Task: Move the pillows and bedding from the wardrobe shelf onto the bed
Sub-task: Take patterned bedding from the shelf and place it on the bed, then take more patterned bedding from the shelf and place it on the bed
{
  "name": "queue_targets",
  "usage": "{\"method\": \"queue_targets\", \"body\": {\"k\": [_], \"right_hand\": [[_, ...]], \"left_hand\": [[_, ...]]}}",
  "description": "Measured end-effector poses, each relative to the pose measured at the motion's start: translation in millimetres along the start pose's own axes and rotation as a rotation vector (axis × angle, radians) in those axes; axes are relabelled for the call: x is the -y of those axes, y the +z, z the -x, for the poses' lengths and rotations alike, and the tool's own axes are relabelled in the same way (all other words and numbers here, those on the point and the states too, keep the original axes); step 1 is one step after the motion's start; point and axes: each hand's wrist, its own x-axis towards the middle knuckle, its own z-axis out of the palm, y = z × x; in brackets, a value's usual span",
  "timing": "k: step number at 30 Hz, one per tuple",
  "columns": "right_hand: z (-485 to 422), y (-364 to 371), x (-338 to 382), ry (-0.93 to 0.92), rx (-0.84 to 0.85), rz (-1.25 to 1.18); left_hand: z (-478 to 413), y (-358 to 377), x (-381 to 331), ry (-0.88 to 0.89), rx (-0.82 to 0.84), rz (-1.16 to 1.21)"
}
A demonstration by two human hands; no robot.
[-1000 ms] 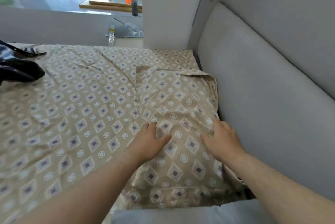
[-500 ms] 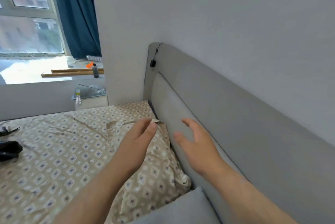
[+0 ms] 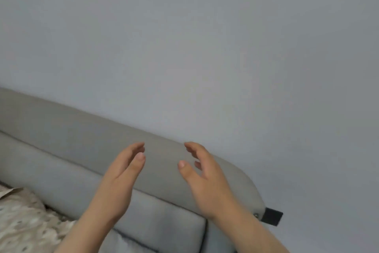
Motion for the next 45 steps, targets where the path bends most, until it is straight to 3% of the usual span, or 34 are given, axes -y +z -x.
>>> {"method": "queue_targets", "body": {"k": [7, 16, 19, 24, 28, 36, 39, 42, 45], "right_hand": [[171, -205, -15, 0.170, -0.413, 0.056], [479, -399, 55, 0.224, -0.965, 0.275], [570, -435, 88, 0.290, -1.140, 0.376], [697, -482, 143, 0.380, -1.371, 0.524], [773, -519, 175, 0.455, -1.525, 0.645], [850, -634, 199, 0.619, -1.582, 0.939], [864, -693, 200, 0.700, -1.538, 1.044], [878, -750, 203, 0.775, -1.481, 1.154], [897, -804, 208, 0.857, -1.398, 1.281]], "left_hand": [[97, 184, -75, 0.079, 0.454, 0.175], [353, 392, -195, 0.293, 1.050, 0.352], [441, 427, -239, 0.361, 1.169, 0.462], [563, 458, -316, 0.327, 1.456, 0.678], [632, 490, -371, 0.158, 1.653, 0.758], [713, 601, -451, 0.161, 1.730, 0.746], [740, 657, -475, 0.060, 1.751, 0.738], [770, 705, -496, 0.001, 1.857, 0.687], [800, 738, -518, -0.166, 1.974, 0.631]]}}
